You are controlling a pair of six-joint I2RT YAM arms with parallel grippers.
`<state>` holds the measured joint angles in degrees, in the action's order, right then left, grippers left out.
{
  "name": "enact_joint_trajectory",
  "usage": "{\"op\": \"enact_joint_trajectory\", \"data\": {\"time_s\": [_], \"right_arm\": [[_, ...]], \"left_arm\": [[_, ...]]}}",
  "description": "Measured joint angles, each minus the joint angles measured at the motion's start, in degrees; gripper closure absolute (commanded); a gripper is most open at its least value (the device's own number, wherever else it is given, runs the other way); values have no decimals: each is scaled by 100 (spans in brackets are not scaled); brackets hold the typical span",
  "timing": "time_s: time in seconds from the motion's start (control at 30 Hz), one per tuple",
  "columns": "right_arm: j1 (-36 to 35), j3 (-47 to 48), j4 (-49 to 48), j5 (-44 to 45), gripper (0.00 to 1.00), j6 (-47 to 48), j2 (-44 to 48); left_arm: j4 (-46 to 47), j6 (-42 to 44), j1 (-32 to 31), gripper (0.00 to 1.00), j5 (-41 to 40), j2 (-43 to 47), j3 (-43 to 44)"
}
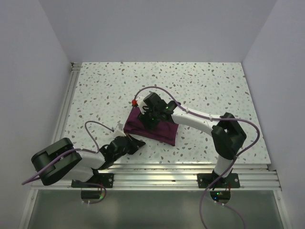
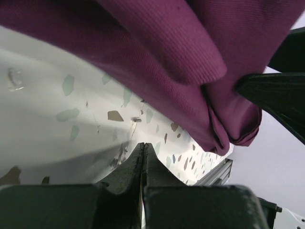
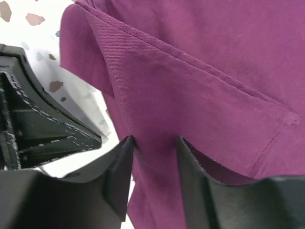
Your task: Prepare the surgical pack
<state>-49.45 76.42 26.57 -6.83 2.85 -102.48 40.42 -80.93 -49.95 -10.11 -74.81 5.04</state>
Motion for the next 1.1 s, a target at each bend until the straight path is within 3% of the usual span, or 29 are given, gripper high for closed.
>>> {"op": "enact_joint_trajectory", "data": {"time_s": [0.13, 0.17, 0.3, 0.73, 1.1], "right_arm": [[0, 7, -2, 90, 76, 33, -20], [0, 7, -2, 107, 85, 35, -20], [0, 7, 0, 133, 100, 50, -20], [0, -114, 11, -81, 100, -210, 197], [208, 122, 378, 50, 100, -997, 140]], "left_arm": [[511, -81, 0, 100, 50, -710, 212], [702, -107, 0, 100, 79, -927, 245], [1290, -219, 50, 100, 184, -1565, 308], [2465, -81, 1073, 100, 1202, -2618, 529], [2312, 654, 1558, 100, 2210, -3707, 2065]]}}
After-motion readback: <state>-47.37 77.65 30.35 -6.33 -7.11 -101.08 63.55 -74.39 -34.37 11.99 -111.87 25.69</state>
